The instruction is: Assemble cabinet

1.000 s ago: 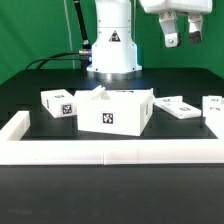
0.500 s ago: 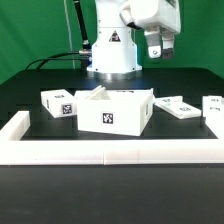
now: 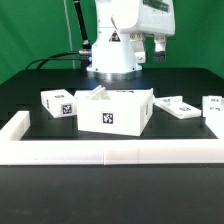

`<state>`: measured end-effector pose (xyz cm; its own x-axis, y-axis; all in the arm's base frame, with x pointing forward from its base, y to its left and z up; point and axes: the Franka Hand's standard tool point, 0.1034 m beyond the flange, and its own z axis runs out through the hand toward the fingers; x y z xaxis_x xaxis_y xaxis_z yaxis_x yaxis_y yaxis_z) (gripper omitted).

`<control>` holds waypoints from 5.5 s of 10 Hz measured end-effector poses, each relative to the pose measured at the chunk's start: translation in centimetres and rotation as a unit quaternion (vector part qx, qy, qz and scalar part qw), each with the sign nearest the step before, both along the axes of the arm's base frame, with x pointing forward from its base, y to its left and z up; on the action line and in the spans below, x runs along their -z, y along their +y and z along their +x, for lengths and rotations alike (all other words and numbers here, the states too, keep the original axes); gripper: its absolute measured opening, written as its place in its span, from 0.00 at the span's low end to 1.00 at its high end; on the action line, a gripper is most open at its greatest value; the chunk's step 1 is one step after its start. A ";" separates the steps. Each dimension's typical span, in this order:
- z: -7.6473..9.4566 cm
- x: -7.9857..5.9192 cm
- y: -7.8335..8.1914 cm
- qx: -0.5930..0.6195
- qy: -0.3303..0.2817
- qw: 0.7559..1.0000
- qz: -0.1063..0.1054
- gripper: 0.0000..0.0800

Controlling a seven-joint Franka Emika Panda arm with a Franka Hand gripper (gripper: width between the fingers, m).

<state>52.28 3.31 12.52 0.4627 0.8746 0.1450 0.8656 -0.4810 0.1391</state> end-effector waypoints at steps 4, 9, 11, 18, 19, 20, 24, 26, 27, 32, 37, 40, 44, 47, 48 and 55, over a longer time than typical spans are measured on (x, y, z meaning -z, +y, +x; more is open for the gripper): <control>-6.0 2.8 -1.3 0.002 0.014 1.000 -0.010 1.00; -7.2 3.6 -2.8 0.011 0.026 1.000 -0.011 1.00; -7.3 4.4 -2.5 -0.032 0.025 0.999 -0.021 1.00; -8.8 7.1 -2.1 -0.035 0.052 0.998 -0.017 1.00; -9.1 7.5 -2.0 -0.037 0.048 0.998 -0.016 1.00; -9.6 8.1 -1.8 -0.039 0.047 0.998 -0.015 1.00; -9.7 9.6 -1.2 -0.039 0.056 0.998 -0.011 1.00; -10.0 10.2 -1.0 -0.032 0.060 0.998 -0.009 1.00; -10.1 10.4 -1.0 -0.032 0.062 0.998 -0.009 1.00; -10.2 10.6 -1.0 -0.032 0.064 0.997 -0.008 0.28; -10.2 10.6 -1.1 -0.031 0.065 0.997 -0.008 0.04; -10.2 10.6 -1.1 -0.035 0.065 0.997 -0.009 0.04; -8.3 10.6 -1.5 -0.161 0.076 0.984 -0.028 0.04; -6.6 10.6 -0.5 -0.230 0.063 0.970 -0.046 0.04; -6.6 10.6 -0.5 -0.230 0.063 0.970 -0.046 0.04; -2.4 10.5 2.8 -0.243 0.049 0.968 -0.043 0.04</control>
Offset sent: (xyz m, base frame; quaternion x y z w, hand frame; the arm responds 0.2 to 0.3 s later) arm -0.0553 -0.0136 -0.0252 0.0024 0.0181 -0.0077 0.9998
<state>49.92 6.15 2.02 0.0016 0.9993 0.0381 0.9978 -0.0041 0.0658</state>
